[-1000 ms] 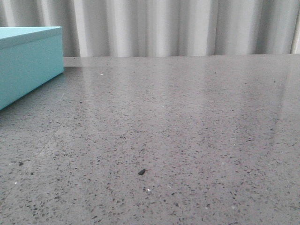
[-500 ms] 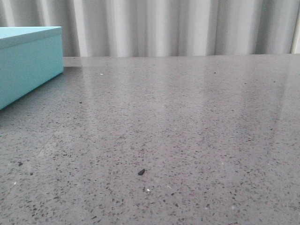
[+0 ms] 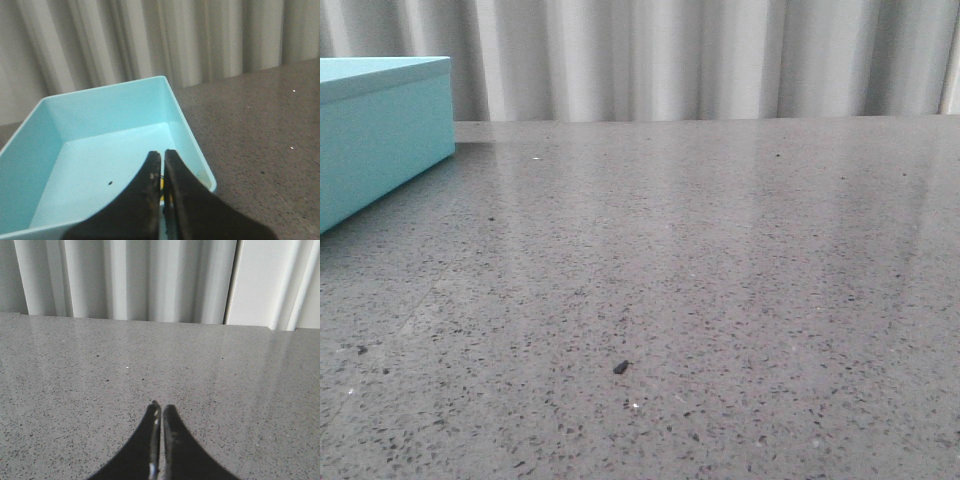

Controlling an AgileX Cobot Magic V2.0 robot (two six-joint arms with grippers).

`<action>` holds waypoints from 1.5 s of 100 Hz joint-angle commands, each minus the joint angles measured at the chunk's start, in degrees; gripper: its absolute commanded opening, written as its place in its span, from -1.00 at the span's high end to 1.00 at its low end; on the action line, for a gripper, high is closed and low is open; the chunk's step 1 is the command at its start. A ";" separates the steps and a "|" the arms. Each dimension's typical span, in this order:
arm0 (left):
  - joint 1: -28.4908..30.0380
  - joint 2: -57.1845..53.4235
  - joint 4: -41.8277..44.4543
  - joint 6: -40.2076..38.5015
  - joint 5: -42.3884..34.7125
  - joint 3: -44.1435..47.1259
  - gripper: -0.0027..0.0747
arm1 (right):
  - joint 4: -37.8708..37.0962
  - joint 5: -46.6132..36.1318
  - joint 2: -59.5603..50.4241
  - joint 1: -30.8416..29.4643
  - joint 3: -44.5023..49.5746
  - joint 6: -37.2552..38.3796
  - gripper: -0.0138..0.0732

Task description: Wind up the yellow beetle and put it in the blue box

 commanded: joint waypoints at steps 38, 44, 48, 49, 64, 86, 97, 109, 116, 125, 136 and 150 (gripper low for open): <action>-0.59 -8.05 37.22 -45.22 -12.18 12.40 0.99 | -0.91 -4.48 0.60 0.07 -1.47 0.00 0.78; -0.59 -10.01 37.22 -45.22 -12.18 14.93 0.99 | -0.91 -4.48 0.60 0.07 -1.47 0.00 0.78; -0.59 -11.60 37.22 -45.22 -12.07 16.76 0.99 | -0.91 -4.48 0.60 0.07 -1.47 0.00 0.78; -0.59 -11.86 37.22 -45.22 -11.92 17.32 0.99 | -0.91 -4.48 0.60 0.07 -1.47 0.00 0.78; -0.50 -15.36 34.65 -45.22 -11.97 22.71 0.99 | -0.91 -4.48 0.60 0.07 -1.47 0.00 0.78; -0.44 -15.48 33.82 -44.70 -4.16 23.54 0.99 | -0.91 -4.38 0.60 0.07 -1.47 0.00 0.78; -0.44 -15.38 33.82 -44.70 -3.64 23.54 0.99 | -0.91 -4.38 0.60 0.07 -1.47 0.00 0.78; -0.44 -15.38 33.82 -44.70 -3.64 23.54 0.99 | -0.91 -4.38 0.60 0.07 -1.47 0.00 0.78; -0.44 -15.38 33.82 -44.70 -3.64 23.54 0.99 | -0.91 -4.38 0.60 0.07 -1.47 0.00 0.78; -0.44 -15.38 33.82 -44.70 -3.64 23.54 0.99 | -0.91 -4.38 0.60 0.07 -1.47 0.00 0.78; -0.44 -15.38 33.82 -44.70 -3.64 23.54 0.99 | -0.91 -4.38 0.60 0.07 -1.47 0.00 0.78; -0.44 -15.38 33.82 -44.70 -3.64 23.54 0.99 | -0.91 -4.38 0.60 0.07 -1.47 0.00 0.78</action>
